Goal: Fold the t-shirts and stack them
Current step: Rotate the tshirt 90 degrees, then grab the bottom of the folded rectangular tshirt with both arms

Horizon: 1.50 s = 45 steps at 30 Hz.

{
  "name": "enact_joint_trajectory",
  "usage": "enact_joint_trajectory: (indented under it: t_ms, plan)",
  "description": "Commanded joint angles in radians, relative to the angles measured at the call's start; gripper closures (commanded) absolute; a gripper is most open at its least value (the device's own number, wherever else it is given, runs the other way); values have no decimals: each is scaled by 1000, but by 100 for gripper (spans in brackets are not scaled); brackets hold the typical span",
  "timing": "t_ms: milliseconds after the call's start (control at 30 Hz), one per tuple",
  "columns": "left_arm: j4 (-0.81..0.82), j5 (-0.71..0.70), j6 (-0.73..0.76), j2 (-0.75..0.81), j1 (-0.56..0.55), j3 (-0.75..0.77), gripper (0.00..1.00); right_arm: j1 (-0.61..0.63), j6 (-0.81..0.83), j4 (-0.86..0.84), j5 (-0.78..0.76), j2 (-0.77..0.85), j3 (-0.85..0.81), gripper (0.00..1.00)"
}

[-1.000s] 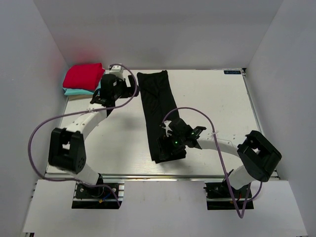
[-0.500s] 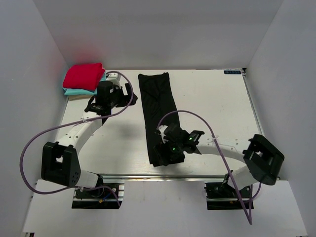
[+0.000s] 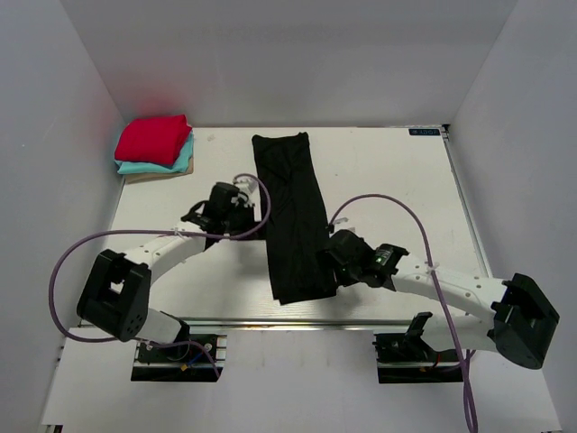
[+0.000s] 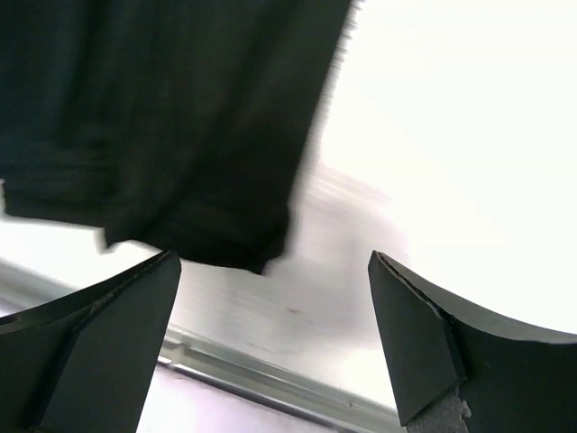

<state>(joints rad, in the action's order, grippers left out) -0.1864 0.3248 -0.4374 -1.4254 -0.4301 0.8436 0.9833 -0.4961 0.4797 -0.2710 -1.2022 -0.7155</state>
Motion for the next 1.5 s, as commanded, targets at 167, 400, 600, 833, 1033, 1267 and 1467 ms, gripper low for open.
enact_joint_trajectory:
  t_ms: [167, 400, 600, 833, 1033, 1267, 1467]
  plan:
    - [-97, 2, -38, 59, -177, -150, 0, -55, -144, 123, -166, -5, 7, 11]
    - [-153, -30, -47, 23, -315, -172, 0, -63, -134, -13, 4, -40, 21, 25]
    - [-124, -49, -84, -13, -397, -199, 10, -71, -160, -127, 111, -71, 74, 47]
    - [-19, -30, -127, -99, -438, -262, 46, -81, -242, -99, 90, -132, 111, 100]
    - [-81, -67, -164, -98, -458, -303, 72, -84, -321, -102, 85, -30, 200, 100]
    - [-159, -67, -182, -15, -458, -317, 66, -90, -374, -138, 133, 151, 318, 100]
    - [-124, 20, -182, 52, -467, -328, 66, -83, -322, -279, 260, 145, 332, 100]
